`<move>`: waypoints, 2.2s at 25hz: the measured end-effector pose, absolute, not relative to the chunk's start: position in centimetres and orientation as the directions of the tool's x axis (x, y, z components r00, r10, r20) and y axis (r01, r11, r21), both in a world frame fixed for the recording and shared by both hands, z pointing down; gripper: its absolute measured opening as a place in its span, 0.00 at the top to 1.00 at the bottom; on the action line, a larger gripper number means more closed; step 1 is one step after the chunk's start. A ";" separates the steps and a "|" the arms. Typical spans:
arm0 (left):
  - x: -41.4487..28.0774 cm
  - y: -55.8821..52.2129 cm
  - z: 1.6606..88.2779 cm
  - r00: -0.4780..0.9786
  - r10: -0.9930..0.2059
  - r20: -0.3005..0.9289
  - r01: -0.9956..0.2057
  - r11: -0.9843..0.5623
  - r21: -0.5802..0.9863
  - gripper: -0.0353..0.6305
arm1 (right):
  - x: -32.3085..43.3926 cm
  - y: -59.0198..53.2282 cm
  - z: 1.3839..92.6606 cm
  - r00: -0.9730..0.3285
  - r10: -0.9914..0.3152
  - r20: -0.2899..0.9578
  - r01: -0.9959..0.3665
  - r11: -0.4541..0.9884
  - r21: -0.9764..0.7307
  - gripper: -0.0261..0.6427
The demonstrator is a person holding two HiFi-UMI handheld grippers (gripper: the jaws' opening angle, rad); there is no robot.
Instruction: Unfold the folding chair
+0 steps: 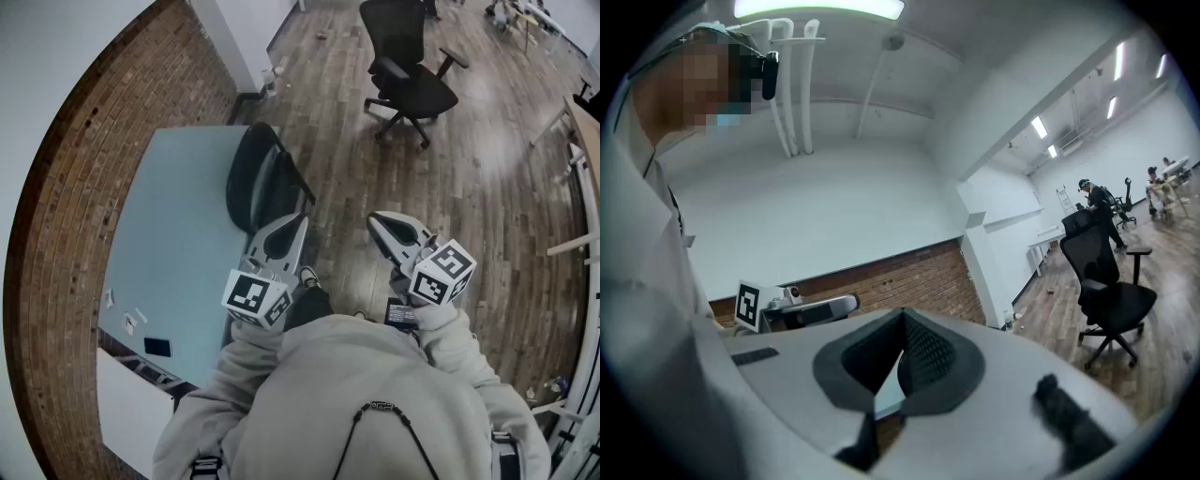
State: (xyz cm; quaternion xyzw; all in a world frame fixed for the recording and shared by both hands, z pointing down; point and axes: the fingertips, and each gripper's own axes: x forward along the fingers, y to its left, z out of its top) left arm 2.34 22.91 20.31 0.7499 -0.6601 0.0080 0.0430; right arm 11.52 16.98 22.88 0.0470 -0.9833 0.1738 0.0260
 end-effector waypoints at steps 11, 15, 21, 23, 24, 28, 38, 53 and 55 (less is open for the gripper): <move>-7.9 19.4 21.9 0.077 -0.996 0.053 -0.995 -0.073 0.075 0.94 | 2.0 12.7 25.1 -0.991 -0.046 0.128 -0.088 0.936 -0.340 0.95; -13.6 17.4 23.0 0.114 -0.991 0.076 -0.991 -0.108 0.084 0.94 | -3.3 9.5 25.3 -0.987 -0.096 0.129 -0.136 0.927 -0.351 0.95; -21.7 12.4 24.5 0.194 -0.976 0.101 -0.980 -0.188 0.067 0.94 | -10.7 3.2 22.2 -0.954 -0.262 0.145 -0.288 0.933 -0.215 0.95; -23.5 10.4 24.2 0.222 -0.971 0.092 -0.974 -0.217 0.065 0.94 | -12.0 1.4 21.6 -0.944 -0.293 0.152 -0.321 0.922 -0.217 0.95; -24.1 9.5 23.8 0.235 -0.968 0.092 -0.972 -0.231 0.054 0.94 | -12.4 0.7 21.5 -0.940 -0.306 0.152 -0.335 0.914 -0.229 0.95; -26.3 7.7 22.7 0.248 -0.963 0.102 -0.969 -0.247 0.022 0.94 | -13.7 -1.1 21.6 -0.928 -0.339 0.156 -0.369 0.892 -0.259 0.95; -30.4 5.9 22.3 0.198 -0.974 0.111 -0.980 -0.195 0.043 0.94 | -17.7 -3.5 20.2 -0.943 -0.314 0.107 -0.332 0.904 -0.270 0.95; -40.3 5.7 45.6 0.118 -0.725 0.678 -0.983 0.011 0.183 0.33 | -30.5 -2.2 53.0 -0.774 0.032 0.633 -0.449 0.677 -0.584 0.58; -40.4 6.4 47.5 0.156 -0.686 0.711 -0.979 -0.011 0.205 0.33 | -32.1 -0.5 59.8 -0.714 0.097 0.693 -0.491 0.636 -0.595 0.56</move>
